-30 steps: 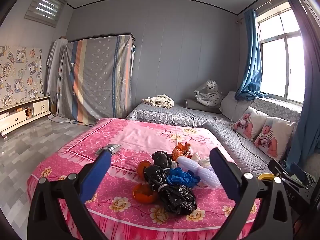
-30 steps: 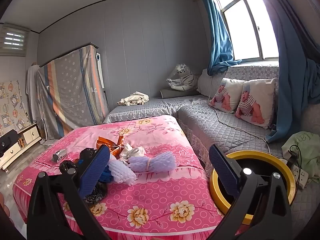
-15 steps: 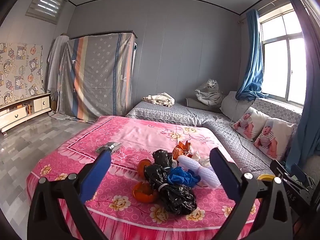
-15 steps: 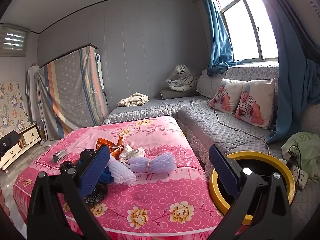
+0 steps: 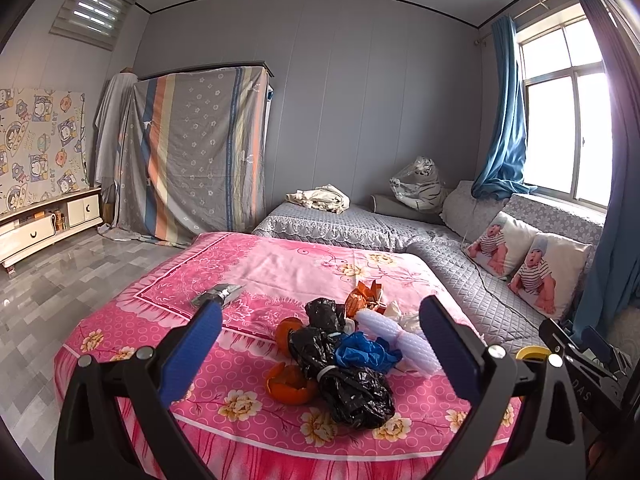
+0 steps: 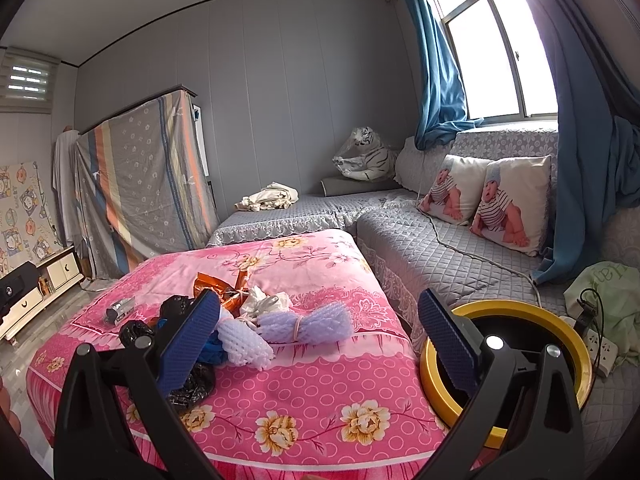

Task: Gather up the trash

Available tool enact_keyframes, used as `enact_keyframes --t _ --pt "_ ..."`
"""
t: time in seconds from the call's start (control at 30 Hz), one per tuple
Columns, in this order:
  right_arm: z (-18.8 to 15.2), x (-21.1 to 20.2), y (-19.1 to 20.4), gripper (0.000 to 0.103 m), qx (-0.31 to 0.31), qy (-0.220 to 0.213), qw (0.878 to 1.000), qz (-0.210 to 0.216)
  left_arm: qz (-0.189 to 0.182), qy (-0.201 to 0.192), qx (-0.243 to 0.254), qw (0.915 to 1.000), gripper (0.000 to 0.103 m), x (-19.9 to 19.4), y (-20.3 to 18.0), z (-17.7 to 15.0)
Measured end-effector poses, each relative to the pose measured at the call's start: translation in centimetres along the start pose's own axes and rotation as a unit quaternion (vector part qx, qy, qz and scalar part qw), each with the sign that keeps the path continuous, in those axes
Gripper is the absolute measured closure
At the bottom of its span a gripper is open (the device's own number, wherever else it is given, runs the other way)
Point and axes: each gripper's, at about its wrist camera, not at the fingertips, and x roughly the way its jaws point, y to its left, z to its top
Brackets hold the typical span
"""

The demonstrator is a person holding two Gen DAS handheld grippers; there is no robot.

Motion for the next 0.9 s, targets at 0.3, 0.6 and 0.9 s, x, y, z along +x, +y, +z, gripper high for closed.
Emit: enact_keyframes --t 0.3,0.6,0.9 --pt "-0.27 -0.1 0.21 0.008 0.0 0.001 1.0 -0.001 0.0 0.0 0.0 1.0 0.008 0.06 0.02 -0.09" --pt "-0.29 -0.03 0.18 0.008 0.0 0.001 1.0 -0.001 -0.001 0.0 0.0 1.0 0.008 0.05 0.08 -0.22" --pt "-0.29 -0.06 0.13 0.008 0.001 0.002 1.0 0.0 -0.001 0.001 0.001 1.0 0.008 0.06 0.05 -0.18"
